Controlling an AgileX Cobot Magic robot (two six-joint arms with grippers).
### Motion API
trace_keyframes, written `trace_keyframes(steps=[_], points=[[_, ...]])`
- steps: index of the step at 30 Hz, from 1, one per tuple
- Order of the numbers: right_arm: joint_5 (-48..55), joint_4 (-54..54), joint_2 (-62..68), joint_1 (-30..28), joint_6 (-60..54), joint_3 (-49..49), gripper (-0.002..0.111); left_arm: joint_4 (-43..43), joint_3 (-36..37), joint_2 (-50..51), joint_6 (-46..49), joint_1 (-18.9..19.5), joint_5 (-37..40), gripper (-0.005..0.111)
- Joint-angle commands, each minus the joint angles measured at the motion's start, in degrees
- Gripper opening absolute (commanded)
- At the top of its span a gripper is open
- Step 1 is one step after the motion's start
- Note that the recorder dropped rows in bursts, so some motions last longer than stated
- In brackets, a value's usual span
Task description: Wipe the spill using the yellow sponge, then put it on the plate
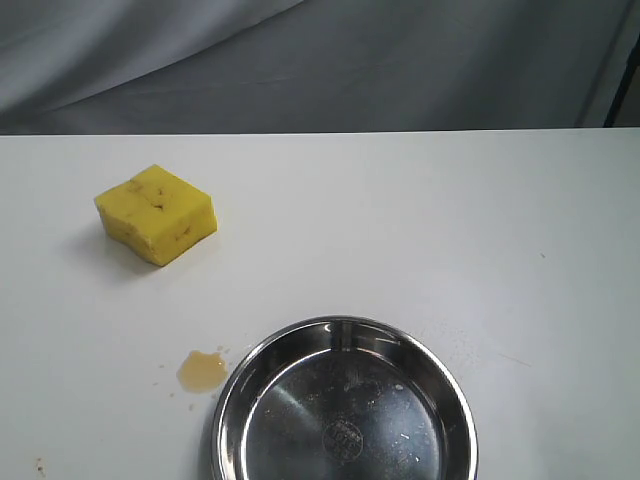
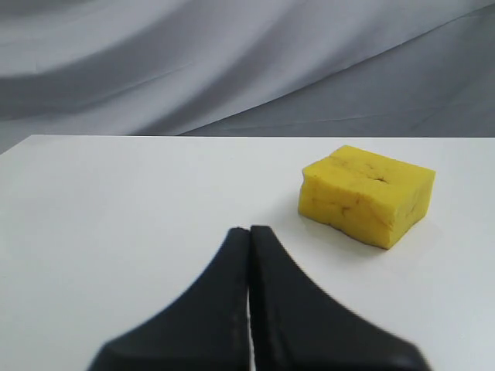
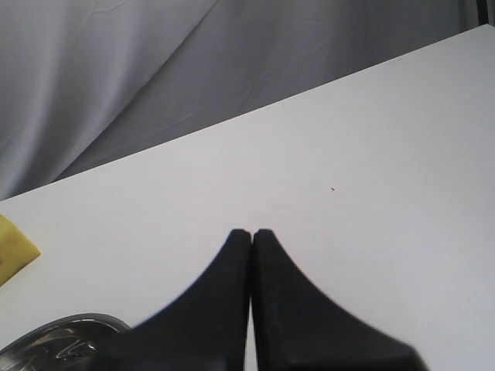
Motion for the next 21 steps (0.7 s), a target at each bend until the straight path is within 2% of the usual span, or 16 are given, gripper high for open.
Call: trace_keyframes(steps=[1,8,14,16,17,19,21], points=[[-1.7,-0.6,-0.3,-0.3,-0.1,0.2,0.0,0.0,0.3,-0.1,-0.1,0.1,-0.2,0.0],[-11.5,-0.3,-0.3,-0.3,0.1,0.2,0.0,0.0,0.3,-0.1,-0.1,0.1,-0.2,0.0],[-27.9,1.1,-0.3,-0.3,0.4,0.2,0.0,0.0,0.3,-0.1,-0.1,0.1,-0.2,0.0],[-36.5,4.8,-0.3,-0.3,7.7,0.2,0.0,0.0,0.3,-0.1,-0.1,0.1,-0.2,0.0],[-38.5,4.8,-0.3,-0.3,17.8,0.2,0.0,0.0,0.3,-0.1,-0.1,0.1,-0.2,0.0],[-37.2,-1.5,-0.3,-0.3,25.9,-1.9,0.0,0.0,0.3,-0.1,-0.1,0.1,-0.2,0.0],[-27.1,-15.7,-0.3,-0.3,27.4,-8.7,0.0,0.0,0.3,-0.1,-0.1,0.1,-0.2,0.0]])
